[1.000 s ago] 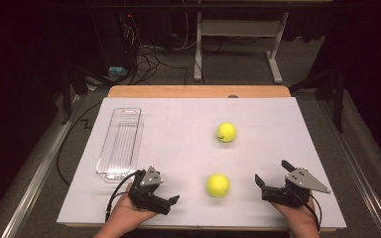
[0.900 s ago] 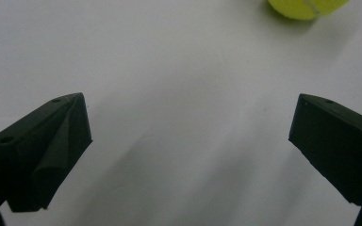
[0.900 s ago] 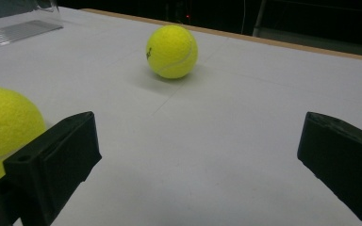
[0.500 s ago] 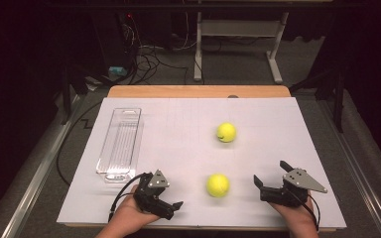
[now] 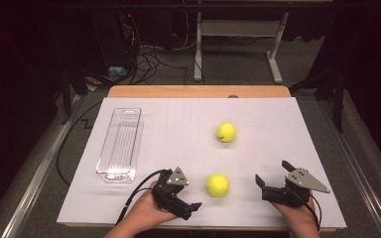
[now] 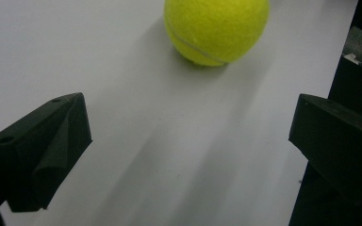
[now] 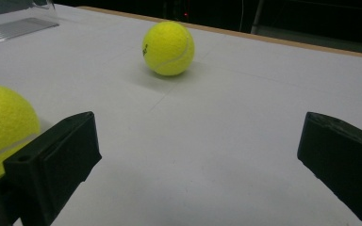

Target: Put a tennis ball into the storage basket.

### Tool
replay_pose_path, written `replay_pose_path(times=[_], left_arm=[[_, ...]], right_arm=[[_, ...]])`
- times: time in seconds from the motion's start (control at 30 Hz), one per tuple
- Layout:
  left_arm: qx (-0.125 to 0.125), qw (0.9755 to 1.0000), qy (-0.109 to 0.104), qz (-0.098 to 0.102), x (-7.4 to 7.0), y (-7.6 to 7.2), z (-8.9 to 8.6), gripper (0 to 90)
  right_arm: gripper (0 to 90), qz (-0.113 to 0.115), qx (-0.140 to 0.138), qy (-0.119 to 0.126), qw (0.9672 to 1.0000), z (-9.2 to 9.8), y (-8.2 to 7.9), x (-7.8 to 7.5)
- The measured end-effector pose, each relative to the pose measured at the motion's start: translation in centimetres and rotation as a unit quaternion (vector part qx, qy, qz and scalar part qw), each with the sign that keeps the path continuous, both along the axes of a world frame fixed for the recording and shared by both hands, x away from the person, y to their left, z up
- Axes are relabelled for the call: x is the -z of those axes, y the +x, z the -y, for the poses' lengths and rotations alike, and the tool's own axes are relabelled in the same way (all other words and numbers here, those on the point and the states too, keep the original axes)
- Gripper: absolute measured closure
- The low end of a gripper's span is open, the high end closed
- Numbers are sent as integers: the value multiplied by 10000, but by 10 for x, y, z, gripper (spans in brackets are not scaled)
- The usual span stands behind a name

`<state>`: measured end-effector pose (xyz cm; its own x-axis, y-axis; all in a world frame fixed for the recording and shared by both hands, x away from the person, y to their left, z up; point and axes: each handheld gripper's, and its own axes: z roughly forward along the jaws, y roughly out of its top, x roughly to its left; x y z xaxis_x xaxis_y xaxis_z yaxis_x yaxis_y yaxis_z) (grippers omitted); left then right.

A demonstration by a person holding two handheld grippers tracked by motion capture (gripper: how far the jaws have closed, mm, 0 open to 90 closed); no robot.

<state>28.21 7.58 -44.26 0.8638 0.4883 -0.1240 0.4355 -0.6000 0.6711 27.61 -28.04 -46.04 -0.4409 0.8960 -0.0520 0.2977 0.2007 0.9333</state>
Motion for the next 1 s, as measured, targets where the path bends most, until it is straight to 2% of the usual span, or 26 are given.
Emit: replay_pose_path(times=[0.2,0.57,0.73,0.9,1.0], left_arm=[[160,9998,86,-86,-2,10,22,7],[284,9993,184,-141,2,25,58,8],[354,9985,354,-216,6,32,71,14],[383,9979,470,-245,7,34,78,60],[356,9982,400,-257,7,36,79,135]], right_arm=[[0,0,15,14,10000,0,0,-1],[0,-7,11,40,10000,1,0,-1],[0,-9,19,67,10000,2,0,-1],[0,-10,16,73,10000,2,-1,-1],[0,-6,17,71,10000,3,-1,-1]])
